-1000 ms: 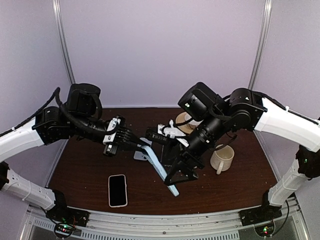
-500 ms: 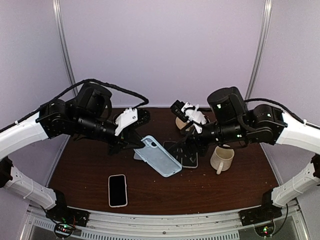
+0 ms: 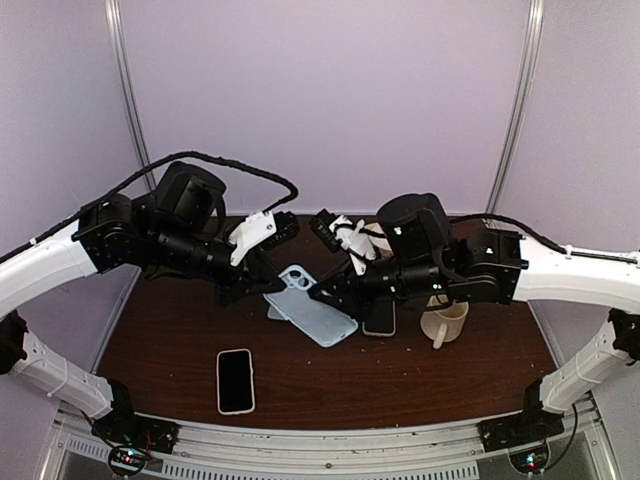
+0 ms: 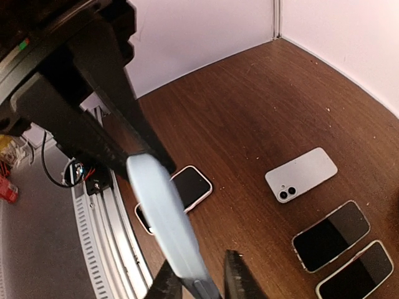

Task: Put the phone into the phone case
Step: Pass from the left arm to the right, then place the phone case at the center of the board.

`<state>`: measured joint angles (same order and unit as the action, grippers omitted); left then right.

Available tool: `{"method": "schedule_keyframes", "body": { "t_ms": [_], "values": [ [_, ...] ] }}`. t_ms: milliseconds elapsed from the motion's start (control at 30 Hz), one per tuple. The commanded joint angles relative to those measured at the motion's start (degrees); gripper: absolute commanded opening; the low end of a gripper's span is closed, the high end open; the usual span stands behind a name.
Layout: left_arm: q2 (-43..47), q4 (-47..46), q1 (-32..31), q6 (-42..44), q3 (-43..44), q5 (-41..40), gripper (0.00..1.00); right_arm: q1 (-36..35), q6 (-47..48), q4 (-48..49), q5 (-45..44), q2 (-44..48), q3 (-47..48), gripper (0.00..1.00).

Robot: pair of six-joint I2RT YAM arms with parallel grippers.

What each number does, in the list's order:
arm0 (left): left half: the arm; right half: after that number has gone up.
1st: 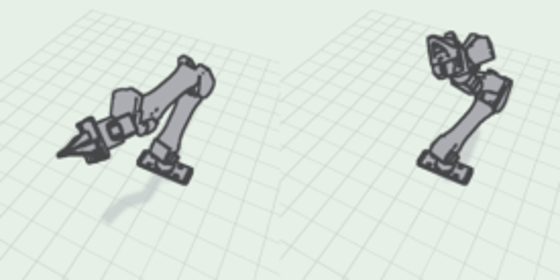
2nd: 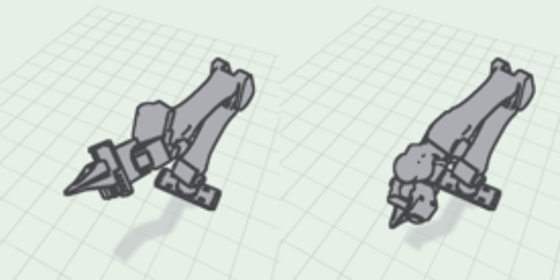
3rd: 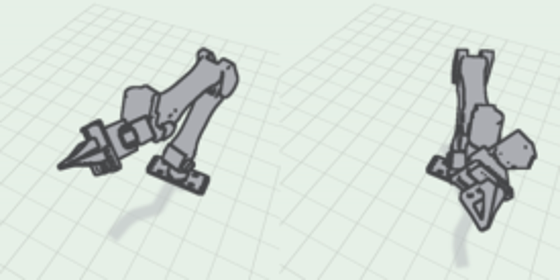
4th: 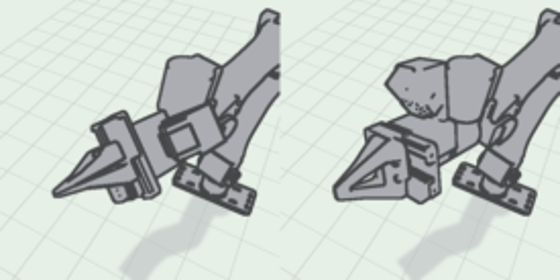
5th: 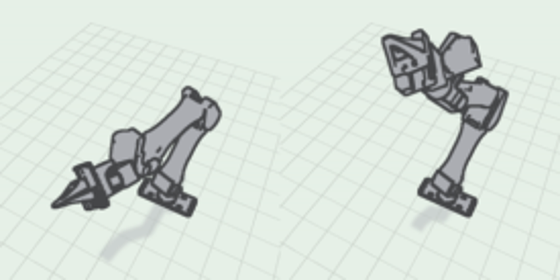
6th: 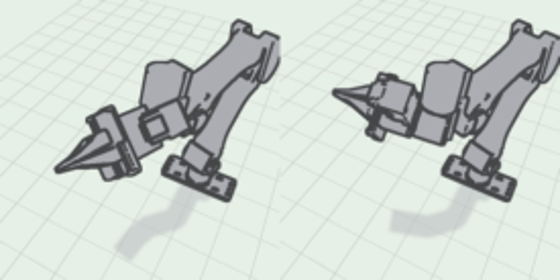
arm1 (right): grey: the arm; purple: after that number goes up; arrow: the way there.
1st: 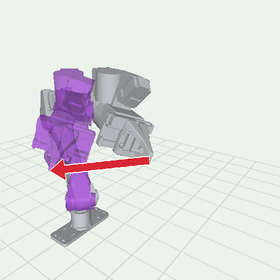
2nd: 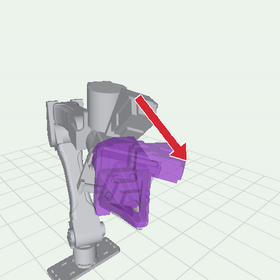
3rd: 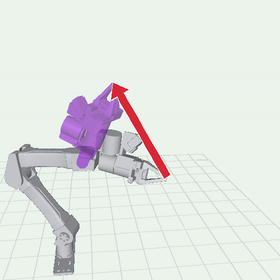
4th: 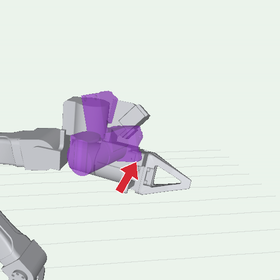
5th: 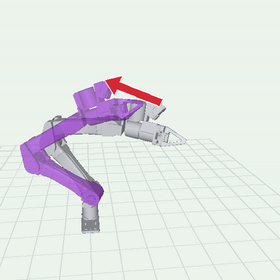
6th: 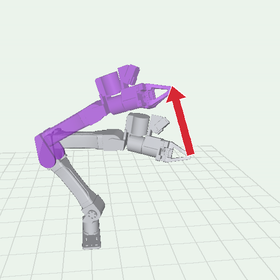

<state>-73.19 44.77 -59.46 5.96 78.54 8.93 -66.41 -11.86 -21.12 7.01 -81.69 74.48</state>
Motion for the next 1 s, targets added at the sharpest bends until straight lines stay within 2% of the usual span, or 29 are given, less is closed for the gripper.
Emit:
{"method": "schedule_keyframes", "body": {
  "t_ms": [0, 67, 100, 133, 167, 233, 267, 333, 467, 533, 667, 833, 867, 967],
  "values": [
    [1.3, -4.1, -0.1, -1.3, -0.3, 0.9, 0.00, 0.1, -3.4, 0.7, -4.7, 0.9, -1.3, 0.00],
    [1.6, -5.2, 0.0, -1.7, -1.2, 0.8, 0.00, 0.4, -5.8, -1.1, -6.6, 1.3, -1.4, 0.00],
    [1.5, -5.6, 0.1, -2.3, -1.4, 0.5, 0.18, 0.6, -7.7, -2.4, -8.2, 1.5, -1.6, 0.00],
    [1.4, -5.9, 0.2, -3.1, -1.7, -0.1, 0.44, 1.1, -10.3, -3.8, -9.6, 1.7, -1.8, 0.00],
    [1.2, -6.4, 0.3, -4.1, -2.1, -0.9, 0.64, 1.6, -13.6, -5.4, -11.1, 2.1, -2.5, 0.00],
    [1.0, -7.7, 0.6, -5.7, -3.4, -3.3, 0.89, 2.5, -22.0, -7.7, -13.0, 3.2, -4.9, 0.00],
    [1.2, -8.8, 0.8, -7.3, -4.4, -5.0, 0.96, 3.0, -26.6, -8.2, -13.1, 4.0, -7.1, 0.00],
    [1.4, -11.7, 2.2, -10.9, -6.8, -7.2, 0.98, 3.8, -35.7, -6.9, -11.8, 5.5, -12.8, 0.00],
    [-1.4, -16.1, 7.5, -18.2, -9.3, -5.9, 0.98, 4.1, -46.4, 2.0, -5.2, 5.4, -24.1, 0.00],
    [-4.9, -16.7, 10.1, -22.9, -9.3, -7.2, 0.97, 4.2, -49.6, 5.4, -3.1, 4.6, -27.4, 0.00],
    [-12.3, -16.0, 13.2, -30.0, -8.1, -11.4, 0.98, 4.4, -52.0, 6.4, -4.7, 3.1, -31.7, 0.00],
    [-22.9, -9.4, 14.8, -35.6, -2.5, -16.6, 0.98, 4.8, -55.2, 9.7, -3.4, 1.0, -36.3, 0.01],
    [-24.3, -9.2, 14.9, -36.0, -2.2, -17.0, 0.97, 4.8, -55.5, 10.2, -2.9, 0.8, -37.1, 0.07],
    [-27.9, -10.6, 14.9, -37.0, -1.8, -17.0, 0.97, 4.9, -55.2, 6.1, -3.3, 1.5, -37.1, 0.37]
  ]
}}
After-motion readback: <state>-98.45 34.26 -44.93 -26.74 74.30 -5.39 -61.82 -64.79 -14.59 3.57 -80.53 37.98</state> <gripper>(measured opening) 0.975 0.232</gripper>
